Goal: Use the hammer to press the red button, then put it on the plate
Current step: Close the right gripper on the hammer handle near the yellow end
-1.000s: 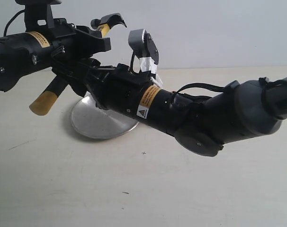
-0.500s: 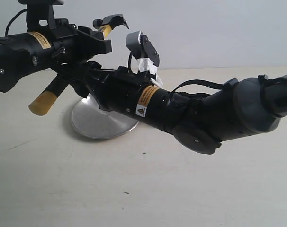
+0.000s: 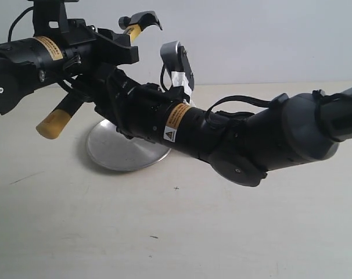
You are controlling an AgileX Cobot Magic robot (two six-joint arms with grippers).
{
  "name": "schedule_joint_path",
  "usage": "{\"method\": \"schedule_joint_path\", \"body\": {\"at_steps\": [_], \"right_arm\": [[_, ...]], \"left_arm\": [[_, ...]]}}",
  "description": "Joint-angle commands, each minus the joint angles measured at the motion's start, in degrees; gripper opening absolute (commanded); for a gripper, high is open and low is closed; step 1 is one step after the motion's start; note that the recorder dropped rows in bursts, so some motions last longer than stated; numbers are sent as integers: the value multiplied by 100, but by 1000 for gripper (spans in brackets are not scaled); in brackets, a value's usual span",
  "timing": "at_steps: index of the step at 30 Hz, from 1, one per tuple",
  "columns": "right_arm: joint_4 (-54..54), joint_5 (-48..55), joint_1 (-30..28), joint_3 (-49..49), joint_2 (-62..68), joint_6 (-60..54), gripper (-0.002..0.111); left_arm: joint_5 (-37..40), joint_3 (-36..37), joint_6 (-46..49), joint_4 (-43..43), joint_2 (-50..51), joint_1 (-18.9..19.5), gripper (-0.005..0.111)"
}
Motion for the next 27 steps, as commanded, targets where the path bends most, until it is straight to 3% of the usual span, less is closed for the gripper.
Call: {"method": "schedule_joint_path", "body": {"at_steps": [1,11,27], "right_arm": [[49,-358,-3,-190,222,53,61],[-139,-723,-3,-716,680,-35,61],[-19,-931,-3,-730,680,-198,56]], "left_arm": [[-436,-35,-160,43,-124,-19,0],[-458,-35,-164,302,-124,-8,0],[-459,-35,-182,703,-124,-8,0]]}}
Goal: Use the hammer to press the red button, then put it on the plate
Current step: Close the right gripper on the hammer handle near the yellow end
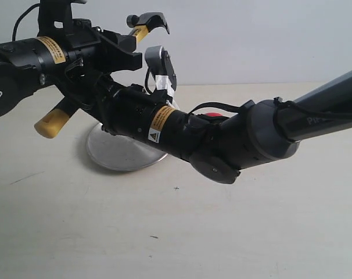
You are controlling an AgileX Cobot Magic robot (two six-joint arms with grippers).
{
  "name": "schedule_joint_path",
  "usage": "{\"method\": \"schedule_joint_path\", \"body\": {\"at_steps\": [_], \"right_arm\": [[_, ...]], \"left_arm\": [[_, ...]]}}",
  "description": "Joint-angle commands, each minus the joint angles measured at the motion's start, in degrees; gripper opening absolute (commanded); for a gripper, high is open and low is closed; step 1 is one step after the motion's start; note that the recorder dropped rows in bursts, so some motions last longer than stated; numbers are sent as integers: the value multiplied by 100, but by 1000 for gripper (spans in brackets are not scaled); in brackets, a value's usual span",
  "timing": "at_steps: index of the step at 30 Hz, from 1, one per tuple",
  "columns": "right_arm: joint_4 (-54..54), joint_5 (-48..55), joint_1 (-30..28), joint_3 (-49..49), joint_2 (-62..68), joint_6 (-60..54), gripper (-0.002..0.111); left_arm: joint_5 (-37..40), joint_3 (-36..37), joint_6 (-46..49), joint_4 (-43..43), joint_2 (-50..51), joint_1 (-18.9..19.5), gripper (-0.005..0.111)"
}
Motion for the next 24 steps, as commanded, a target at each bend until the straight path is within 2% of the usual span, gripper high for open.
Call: {"method": "schedule_joint_path", "body": {"at_steps": [1,10,18,24], "right_arm": [[126,-401,-3,-108,-34,-49,56],[260,-477,-3,-120,-34,-49,48],[182,-520,-3,-120,-34,-49,28],[77,-435,-3,-120,-34,-32,7]], "left_arm": [[-393,-35,-31,37,-124,-8,0],[-368,-35,-55,67,-112,-8,0],[-368,-35,-55,67,-112,-8,0],[-368,-35,-3,106,-112,-8,0]]}}
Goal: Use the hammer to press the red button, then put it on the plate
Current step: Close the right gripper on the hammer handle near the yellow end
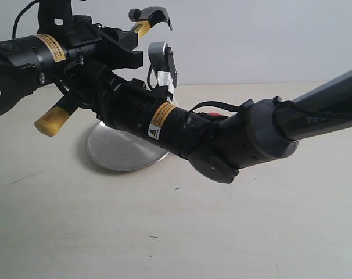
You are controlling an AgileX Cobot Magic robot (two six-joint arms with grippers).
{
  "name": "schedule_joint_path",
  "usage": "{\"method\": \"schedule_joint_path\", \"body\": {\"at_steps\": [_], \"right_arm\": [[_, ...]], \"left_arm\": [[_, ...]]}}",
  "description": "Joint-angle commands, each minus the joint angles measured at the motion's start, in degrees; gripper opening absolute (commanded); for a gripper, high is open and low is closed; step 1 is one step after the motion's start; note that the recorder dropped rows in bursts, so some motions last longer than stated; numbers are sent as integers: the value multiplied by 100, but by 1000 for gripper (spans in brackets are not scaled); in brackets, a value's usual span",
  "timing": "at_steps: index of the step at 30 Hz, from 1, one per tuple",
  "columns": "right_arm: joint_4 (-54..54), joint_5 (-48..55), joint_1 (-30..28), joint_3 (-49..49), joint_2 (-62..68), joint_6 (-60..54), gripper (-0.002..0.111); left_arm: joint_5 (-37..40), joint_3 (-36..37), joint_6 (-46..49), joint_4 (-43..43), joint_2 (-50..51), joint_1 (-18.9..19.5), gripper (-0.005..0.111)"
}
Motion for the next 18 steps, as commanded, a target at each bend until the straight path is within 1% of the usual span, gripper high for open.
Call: {"method": "schedule_joint_path", "body": {"at_steps": [1,15,18], "right_arm": [[-57,-177,-3,-85,-42,-99,3],[-273,-238,-3,-85,-42,99,3],[-288,-201,-3,-85,-42,99,1]], "left_arm": [[-256,-35,-2,4,-79,-8,0],[-279,-35,-2,30,-79,-8,0],[-279,-35,-2,225,-79,-8,0]]}}
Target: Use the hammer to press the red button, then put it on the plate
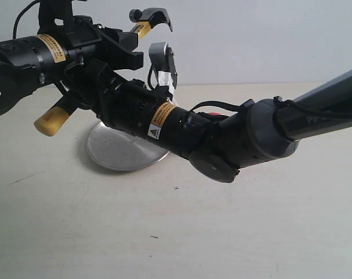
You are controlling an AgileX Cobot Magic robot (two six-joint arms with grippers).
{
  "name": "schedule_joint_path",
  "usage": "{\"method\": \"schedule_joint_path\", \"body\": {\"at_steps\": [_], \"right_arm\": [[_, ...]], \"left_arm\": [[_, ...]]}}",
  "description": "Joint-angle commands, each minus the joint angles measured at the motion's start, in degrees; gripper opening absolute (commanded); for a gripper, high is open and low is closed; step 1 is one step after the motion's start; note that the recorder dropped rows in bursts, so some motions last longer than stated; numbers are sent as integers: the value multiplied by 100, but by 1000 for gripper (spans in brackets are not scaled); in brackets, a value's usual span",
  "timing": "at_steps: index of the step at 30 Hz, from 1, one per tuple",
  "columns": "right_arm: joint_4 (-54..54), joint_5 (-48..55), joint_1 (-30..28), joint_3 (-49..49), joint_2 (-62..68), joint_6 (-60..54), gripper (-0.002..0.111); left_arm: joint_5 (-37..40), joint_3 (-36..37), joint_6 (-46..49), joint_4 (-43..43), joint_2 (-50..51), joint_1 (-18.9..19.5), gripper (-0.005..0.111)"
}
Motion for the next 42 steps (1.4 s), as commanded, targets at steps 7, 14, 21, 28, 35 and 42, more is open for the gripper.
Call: {"method": "schedule_joint_path", "body": {"at_steps": [7,14,21,28,35,42], "right_arm": [[-218,-175,-3,-85,-42,-100,0],[-182,-151,-3,-85,-42,-71,0],[-182,-49,-3,-85,-42,-56,0],[-182,-7,-3,-85,-42,-56,0],[-155,80,-3,-85,-42,-56,0],[-214,173,-3,-85,-42,-56,0]], "left_arm": [[-323,-35,7,147,-79,-8,0],[-323,-35,7,147,-79,-8,0],[-303,-35,7,147,-79,-8,0],[-218,-35,7,147,-79,-8,14],[-194,-35,144,-7,-79,45,59],[-245,-35,118,-341,-79,240,67]]}}
